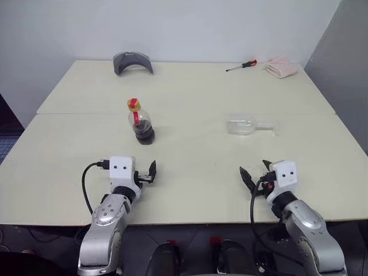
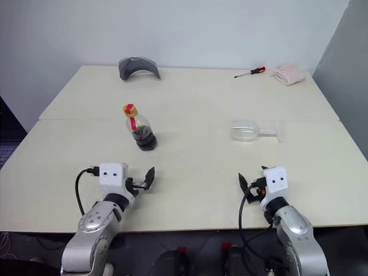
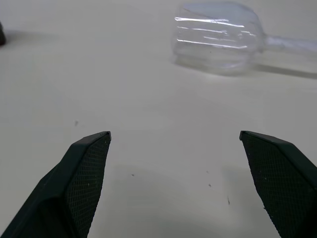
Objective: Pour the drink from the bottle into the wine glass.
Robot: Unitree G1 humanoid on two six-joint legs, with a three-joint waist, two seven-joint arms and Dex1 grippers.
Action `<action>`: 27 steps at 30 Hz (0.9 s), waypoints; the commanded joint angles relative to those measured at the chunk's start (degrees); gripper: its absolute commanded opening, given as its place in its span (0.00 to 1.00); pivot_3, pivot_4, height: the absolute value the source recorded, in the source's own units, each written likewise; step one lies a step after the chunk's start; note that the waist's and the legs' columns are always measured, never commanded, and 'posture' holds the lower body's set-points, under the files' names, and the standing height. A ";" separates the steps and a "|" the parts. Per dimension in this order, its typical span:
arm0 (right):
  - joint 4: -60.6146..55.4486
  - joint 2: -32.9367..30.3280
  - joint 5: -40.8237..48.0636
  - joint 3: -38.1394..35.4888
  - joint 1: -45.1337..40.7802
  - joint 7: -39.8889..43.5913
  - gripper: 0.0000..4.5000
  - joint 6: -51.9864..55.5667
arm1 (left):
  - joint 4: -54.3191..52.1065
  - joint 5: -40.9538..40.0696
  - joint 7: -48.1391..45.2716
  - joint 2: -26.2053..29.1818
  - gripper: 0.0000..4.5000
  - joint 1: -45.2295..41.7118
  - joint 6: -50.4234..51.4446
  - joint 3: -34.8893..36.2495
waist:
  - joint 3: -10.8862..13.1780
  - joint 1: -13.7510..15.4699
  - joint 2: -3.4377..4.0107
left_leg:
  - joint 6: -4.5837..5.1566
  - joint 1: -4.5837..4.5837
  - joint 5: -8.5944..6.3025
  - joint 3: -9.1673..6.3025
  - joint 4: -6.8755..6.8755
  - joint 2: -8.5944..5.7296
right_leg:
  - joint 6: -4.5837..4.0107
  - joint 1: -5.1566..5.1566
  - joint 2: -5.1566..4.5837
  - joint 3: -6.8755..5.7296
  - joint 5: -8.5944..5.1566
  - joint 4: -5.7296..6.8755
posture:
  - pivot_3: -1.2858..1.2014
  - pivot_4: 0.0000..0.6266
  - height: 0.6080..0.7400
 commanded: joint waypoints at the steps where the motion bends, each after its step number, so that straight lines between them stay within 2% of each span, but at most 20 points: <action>1: -4.84 -1.22 5.22 -1.57 -1.61 3.13 0.99 1.94 | -3.63 0.55 0.69 0.37 1.00 -0.84 -4.00 2.53 | 0.00 0.02 0.00 | 0.00 0.00 0.00 -0.01 0.00 0.00 | 0.00 0.00 0.00 -0.01 0.00 0.00 | 0.52 0.24 1.00; 7: -7.23 -3.97 17.33 -5.37 -3.93 8.30 0.99 7.08 | -5.34 1.40 3.79 -1.19 1.00 -1.63 -6.76 4.82 | 0.00 0.06 -0.02 | 0.01 -0.01 0.00 -0.01 0.00 -0.02 | 0.00 0.04 -0.01 -0.01 0.00 -0.02 | 0.52 0.24 1.00; 12: -7.47 -5.46 22.72 -5.78 -6.28 9.44 0.99 9.43 | -4.70 1.28 4.97 -1.95 1.00 -2.89 -6.59 5.18 | 0.02 0.07 -0.05 | 0.01 0.00 -0.01 -0.01 0.00 0.00 | 0.00 0.05 0.00 -0.02 0.00 -0.02 | 0.52 0.24 1.00; 16: -8.77 -5.57 30.57 -6.32 -9.31 9.09 0.99 13.54 | -1.19 0.47 4.47 -2.44 1.00 -6.07 -7.11 4.94 | 0.03 0.07 -0.06 | 0.02 0.01 0.00 -0.02 0.01 0.00 | 0.00 0.05 0.02 -0.02 0.01 0.02 | 0.52 0.24 1.00; 27: -7.66 -7.58 30.93 -4.61 -13.04 7.27 0.99 14.25 | 7.99 -1.97 0.75 -4.36 1.00 -11.69 -8.71 2.25 | 0.12 0.07 -0.22 | 0.04 -0.03 -0.01 0.01 0.02 -0.07 | 0.01 0.08 0.05 -0.04 0.01 -0.05 | 0.52 0.24 1.00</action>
